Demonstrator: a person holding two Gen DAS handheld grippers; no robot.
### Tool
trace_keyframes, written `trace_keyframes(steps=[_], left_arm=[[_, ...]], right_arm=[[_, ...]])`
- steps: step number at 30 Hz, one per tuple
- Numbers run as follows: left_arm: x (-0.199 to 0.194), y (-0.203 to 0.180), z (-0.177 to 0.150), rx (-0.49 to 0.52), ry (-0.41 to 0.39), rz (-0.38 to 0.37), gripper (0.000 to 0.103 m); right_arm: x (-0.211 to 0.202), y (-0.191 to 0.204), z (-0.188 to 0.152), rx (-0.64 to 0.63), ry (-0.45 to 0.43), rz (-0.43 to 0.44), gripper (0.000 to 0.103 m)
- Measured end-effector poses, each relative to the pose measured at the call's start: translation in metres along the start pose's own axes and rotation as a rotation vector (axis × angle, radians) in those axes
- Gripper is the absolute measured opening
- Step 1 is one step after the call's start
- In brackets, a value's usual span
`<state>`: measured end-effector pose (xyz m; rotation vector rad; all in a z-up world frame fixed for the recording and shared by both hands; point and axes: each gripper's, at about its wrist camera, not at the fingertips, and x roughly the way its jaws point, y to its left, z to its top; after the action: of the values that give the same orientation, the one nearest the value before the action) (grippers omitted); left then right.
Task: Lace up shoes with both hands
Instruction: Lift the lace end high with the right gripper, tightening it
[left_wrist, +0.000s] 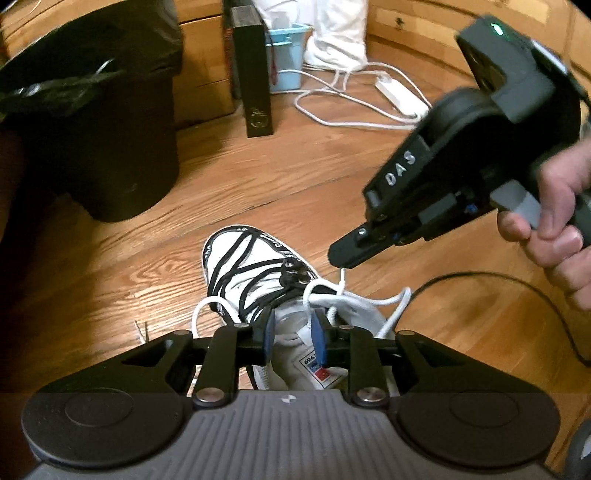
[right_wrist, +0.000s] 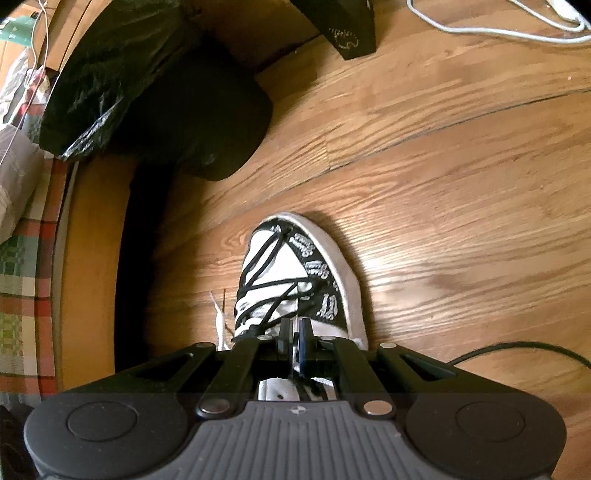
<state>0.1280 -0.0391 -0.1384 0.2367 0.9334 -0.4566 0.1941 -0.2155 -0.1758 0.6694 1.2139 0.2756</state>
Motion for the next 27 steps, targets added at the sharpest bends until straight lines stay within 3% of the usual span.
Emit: trace_keyframes(steps=[6, 10, 27], left_arm=[[-0.008, 0.025, 0.000, -0.160, -0.026, -0.009, 0.025], [-0.009, 0.033, 0.000, -0.203, -0.024, 0.003, 0.025], [-0.004, 0.024, -0.005, -0.150, 0.026, -0.002, 0.025]], right_arm=[[-0.008, -0.002, 0.009, -0.007, -0.035, -0.013, 0.004], [-0.013, -0.001, 0.014, -0.019, -0.065, -0.019, 0.004], [-0.027, -0.008, 0.030, 0.004, -0.133, -0.023, 0.004]])
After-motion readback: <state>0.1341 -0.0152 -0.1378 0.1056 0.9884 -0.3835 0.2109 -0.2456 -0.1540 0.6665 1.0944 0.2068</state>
